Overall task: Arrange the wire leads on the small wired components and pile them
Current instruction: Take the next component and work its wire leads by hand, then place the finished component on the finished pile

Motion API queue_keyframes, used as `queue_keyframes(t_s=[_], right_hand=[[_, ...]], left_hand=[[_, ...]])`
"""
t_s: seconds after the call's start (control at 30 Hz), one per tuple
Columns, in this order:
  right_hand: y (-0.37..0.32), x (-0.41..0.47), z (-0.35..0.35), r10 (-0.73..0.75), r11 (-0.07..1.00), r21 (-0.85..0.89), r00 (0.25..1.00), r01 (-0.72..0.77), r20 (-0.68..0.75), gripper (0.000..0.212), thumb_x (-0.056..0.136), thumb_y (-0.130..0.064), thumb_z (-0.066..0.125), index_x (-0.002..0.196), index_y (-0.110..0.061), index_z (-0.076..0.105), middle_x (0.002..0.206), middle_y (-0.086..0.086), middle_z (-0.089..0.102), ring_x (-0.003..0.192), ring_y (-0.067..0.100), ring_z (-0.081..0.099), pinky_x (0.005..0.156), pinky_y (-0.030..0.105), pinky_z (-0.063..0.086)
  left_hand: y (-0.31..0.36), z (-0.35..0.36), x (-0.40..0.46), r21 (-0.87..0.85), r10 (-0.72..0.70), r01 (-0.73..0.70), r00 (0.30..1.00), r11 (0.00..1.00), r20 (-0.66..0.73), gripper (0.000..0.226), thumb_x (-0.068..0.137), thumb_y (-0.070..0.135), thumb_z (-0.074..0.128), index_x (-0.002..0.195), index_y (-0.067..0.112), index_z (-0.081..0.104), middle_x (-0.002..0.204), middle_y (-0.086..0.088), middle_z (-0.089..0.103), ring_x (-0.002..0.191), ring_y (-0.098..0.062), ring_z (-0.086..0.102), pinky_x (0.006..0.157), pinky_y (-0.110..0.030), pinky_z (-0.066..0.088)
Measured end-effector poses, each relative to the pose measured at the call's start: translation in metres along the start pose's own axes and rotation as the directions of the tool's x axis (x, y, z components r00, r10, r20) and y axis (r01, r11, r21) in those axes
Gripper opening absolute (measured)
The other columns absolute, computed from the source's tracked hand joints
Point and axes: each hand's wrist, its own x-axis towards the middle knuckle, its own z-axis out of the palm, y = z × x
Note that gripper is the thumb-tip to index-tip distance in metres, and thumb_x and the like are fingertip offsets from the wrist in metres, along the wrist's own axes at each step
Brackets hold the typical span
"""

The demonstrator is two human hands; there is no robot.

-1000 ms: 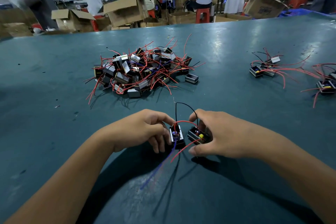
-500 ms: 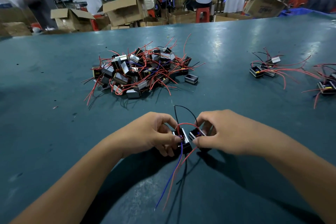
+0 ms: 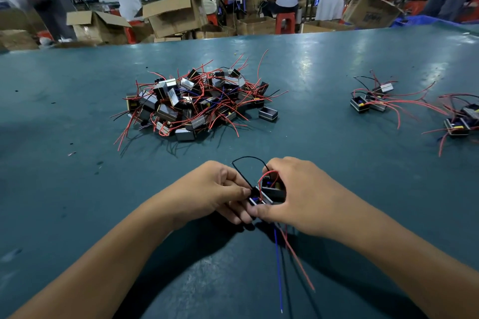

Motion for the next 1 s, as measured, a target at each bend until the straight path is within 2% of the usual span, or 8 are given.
queue_keyframes(t_s=[0.37,0.5,0.6,0.73,0.8,0.87,0.93,1.0], right_hand=[[0.006,0.006,0.004,-0.005,0.993,-0.115,1.000,0.006,0.005,0.044,0.077,-0.049,0.070,0.105,-0.020,0.052,0.099,-0.002,0.051,0.093,0.020,0.052,0.079,0.034,0.045],[0.031,0.024,-0.021,0.116,0.988,-0.093,0.991,-0.122,-0.066,0.041,0.075,-0.045,0.077,0.101,-0.019,0.058,0.095,-0.001,0.056,0.088,0.021,0.056,0.073,0.030,0.042],[0.063,0.045,-0.041,0.208,0.968,-0.119,0.971,-0.222,-0.117,0.047,0.072,-0.046,0.080,0.103,-0.014,0.063,0.097,0.005,0.064,0.089,0.026,0.060,0.076,0.033,0.049],[0.116,0.086,-0.075,0.317,0.923,-0.111,0.893,-0.367,-0.318,0.049,0.073,-0.036,0.082,0.106,-0.004,0.063,0.104,0.017,0.068,0.097,0.034,0.062,0.081,0.039,0.051],[0.141,0.104,-0.093,0.410,0.885,-0.032,0.808,-0.465,-0.424,0.062,0.074,-0.031,0.083,0.117,0.003,0.054,0.119,0.025,0.061,0.110,0.039,0.057,0.090,0.043,0.048],[0.157,0.114,-0.100,0.529,0.827,0.060,0.735,-0.559,-0.424,0.086,0.074,-0.039,0.084,0.133,0.005,0.039,0.136,0.026,0.048,0.125,0.040,0.047,0.099,0.044,0.042],[0.163,0.119,-0.093,0.599,0.778,0.066,0.707,-0.624,-0.375,0.112,0.072,-0.050,0.082,0.147,0.005,0.020,0.152,0.026,0.030,0.140,0.039,0.031,0.111,0.044,0.031],[0.159,0.121,-0.076,0.576,0.776,-0.033,0.729,-0.630,-0.369,0.122,0.073,-0.055,0.079,0.152,0.004,0.009,0.160,0.026,0.012,0.149,0.036,0.014,0.120,0.044,0.017]], left_hand=[[-0.001,-0.005,0.003,0.086,0.079,-0.077,0.997,0.993,-0.020,0.014,0.100,0.011,0.058,0.096,0.000,0.065,0.077,-0.018,0.072,0.061,-0.024,0.070,0.054,-0.029,0.057],[-0.002,-0.009,0.006,0.178,0.168,-0.144,0.978,0.973,-0.122,0.012,0.100,0.010,0.059,0.102,0.000,0.064,0.073,-0.011,0.071,0.060,-0.022,0.067,0.056,-0.030,0.056],[-0.003,-0.013,0.008,0.257,0.212,-0.165,0.963,0.952,-0.167,0.010,0.101,0.013,0.059,0.100,0.005,0.065,0.073,-0.008,0.072,0.060,-0.022,0.067,0.056,-0.030,0.055],[-0.003,-0.013,0.009,0.302,0.238,-0.179,0.956,0.936,-0.173,0.010,0.101,0.015,0.060,0.097,0.009,0.066,0.072,-0.007,0.072,0.059,-0.020,0.067,0.055,-0.028,0.053],[-0.004,-0.012,0.010,0.320,0.251,-0.187,0.952,0.929,-0.174,0.010,0.101,0.016,0.059,0.096,0.011,0.067,0.072,-0.006,0.072,0.058,-0.019,0.067,0.054,-0.028,0.053],[-0.004,-0.013,0.010,0.332,0.258,-0.188,0.949,0.924,-0.179,0.010,0.101,0.016,0.059,0.097,0.011,0.067,0.072,-0.006,0.072,0.058,-0.018,0.067,0.054,-0.028,0.053],[-0.005,-0.015,0.010,0.348,0.258,-0.181,0.947,0.920,-0.190,0.010,0.101,0.016,0.059,0.097,0.011,0.067,0.073,-0.006,0.073,0.059,-0.018,0.067,0.055,-0.029,0.054],[-0.005,-0.017,0.010,0.362,0.261,-0.176,0.944,0.916,-0.202,0.011,0.101,0.016,0.058,0.096,0.012,0.067,0.073,-0.005,0.073,0.059,-0.018,0.067,0.055,-0.030,0.054]])
